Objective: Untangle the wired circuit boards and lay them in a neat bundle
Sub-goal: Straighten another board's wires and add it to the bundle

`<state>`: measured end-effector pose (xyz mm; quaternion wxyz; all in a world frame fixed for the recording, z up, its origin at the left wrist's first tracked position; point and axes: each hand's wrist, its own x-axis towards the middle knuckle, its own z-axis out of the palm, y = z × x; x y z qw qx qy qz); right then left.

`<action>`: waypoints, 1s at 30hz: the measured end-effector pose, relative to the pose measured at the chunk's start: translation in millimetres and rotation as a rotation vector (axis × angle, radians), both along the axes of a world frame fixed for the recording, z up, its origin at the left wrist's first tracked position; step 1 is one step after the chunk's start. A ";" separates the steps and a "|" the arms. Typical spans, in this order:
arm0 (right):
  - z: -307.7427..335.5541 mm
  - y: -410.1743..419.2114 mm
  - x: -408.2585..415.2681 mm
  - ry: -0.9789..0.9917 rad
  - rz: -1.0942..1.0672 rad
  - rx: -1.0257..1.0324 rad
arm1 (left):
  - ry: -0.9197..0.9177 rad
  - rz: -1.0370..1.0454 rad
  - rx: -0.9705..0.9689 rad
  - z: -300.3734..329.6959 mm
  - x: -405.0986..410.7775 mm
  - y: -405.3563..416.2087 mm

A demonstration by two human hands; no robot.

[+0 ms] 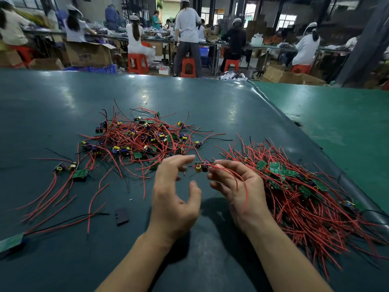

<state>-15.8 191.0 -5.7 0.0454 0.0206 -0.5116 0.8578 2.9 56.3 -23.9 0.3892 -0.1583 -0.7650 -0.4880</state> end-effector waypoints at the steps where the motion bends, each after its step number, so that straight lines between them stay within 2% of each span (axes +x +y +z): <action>1: -0.1 1.0 0.5 0.009 -0.012 0.035 | -0.029 -0.055 -0.023 -0.6 -1.1 -0.3; 4: 0.0 3.5 1.8 0.040 -0.049 0.126 | -0.039 -0.046 -0.106 -3.5 -4.0 -0.6; 7: 0.9 4.1 3.1 0.094 -0.041 0.205 | -0.086 0.003 -0.086 -5.0 -6.2 -3.1; 13: 2.4 1.4 6.3 0.127 0.019 0.216 | -0.198 0.021 0.131 -4.4 -7.9 -4.2; 17: -0.1 -2.0 5.4 0.085 -0.129 0.185 | -0.320 0.025 0.442 -2.0 -13.8 -3.2; 20: -3.7 -1.8 3.7 0.056 -0.189 0.313 | -0.345 -0.061 0.581 0.3 -15.5 -2.0; 23: -6.2 -1.2 3.8 0.091 -0.125 0.429 | -0.394 -0.112 0.620 0.4 -15.0 -0.1; 25: -7.2 -0.8 4.4 0.118 -0.095 0.449 | -0.461 -0.217 0.663 0.7 -13.1 1.6; 28: -6.7 -0.3 4.5 0.169 -0.084 0.463 | -0.520 -0.397 0.558 0.4 -8.6 4.2; 30: -5.5 -0.2 5.1 0.191 -0.113 0.458 | -0.521 -0.435 0.507 0.7 -6.4 6.9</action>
